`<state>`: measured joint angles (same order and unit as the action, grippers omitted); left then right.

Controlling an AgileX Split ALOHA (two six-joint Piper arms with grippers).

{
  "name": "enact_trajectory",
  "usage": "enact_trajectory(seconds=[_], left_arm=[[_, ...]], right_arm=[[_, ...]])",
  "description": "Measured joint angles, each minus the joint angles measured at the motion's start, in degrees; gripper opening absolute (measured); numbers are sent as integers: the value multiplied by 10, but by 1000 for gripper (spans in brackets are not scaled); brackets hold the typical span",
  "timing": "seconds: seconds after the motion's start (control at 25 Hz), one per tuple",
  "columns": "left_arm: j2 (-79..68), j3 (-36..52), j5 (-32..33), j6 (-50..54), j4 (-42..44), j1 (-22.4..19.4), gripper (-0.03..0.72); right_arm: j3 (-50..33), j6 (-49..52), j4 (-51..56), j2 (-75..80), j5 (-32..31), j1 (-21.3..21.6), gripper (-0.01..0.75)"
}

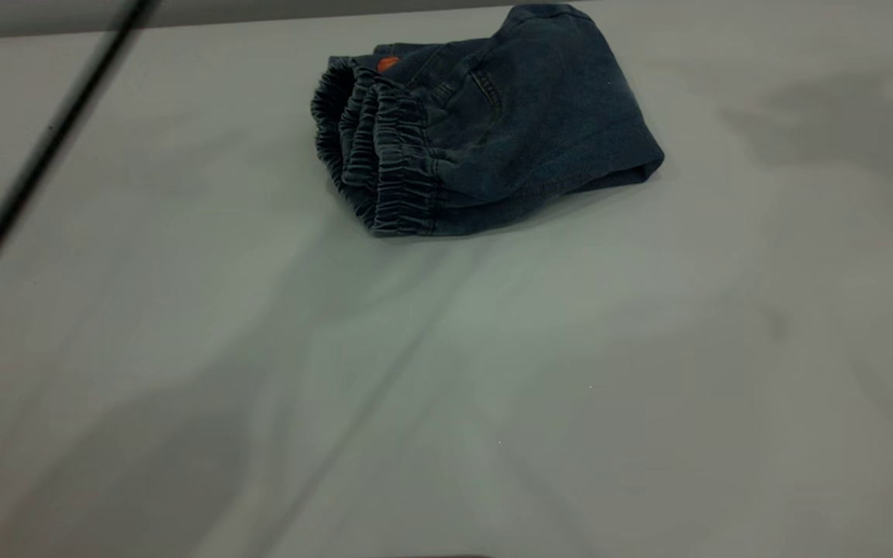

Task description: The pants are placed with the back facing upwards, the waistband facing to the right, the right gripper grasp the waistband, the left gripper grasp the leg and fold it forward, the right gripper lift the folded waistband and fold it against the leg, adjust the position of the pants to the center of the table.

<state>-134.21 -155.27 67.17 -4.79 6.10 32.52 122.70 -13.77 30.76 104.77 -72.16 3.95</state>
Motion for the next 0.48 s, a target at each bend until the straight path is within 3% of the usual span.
enact_trajectory(seconds=[0.24,0.48], left_arm=[[75,31,0,1,2,0,461],[214,220,0,5,2,0,461]], right_arm=[[-26,53,-31,-123,-2,0,580],[-170,59,-35,-292,-4,0,580]])
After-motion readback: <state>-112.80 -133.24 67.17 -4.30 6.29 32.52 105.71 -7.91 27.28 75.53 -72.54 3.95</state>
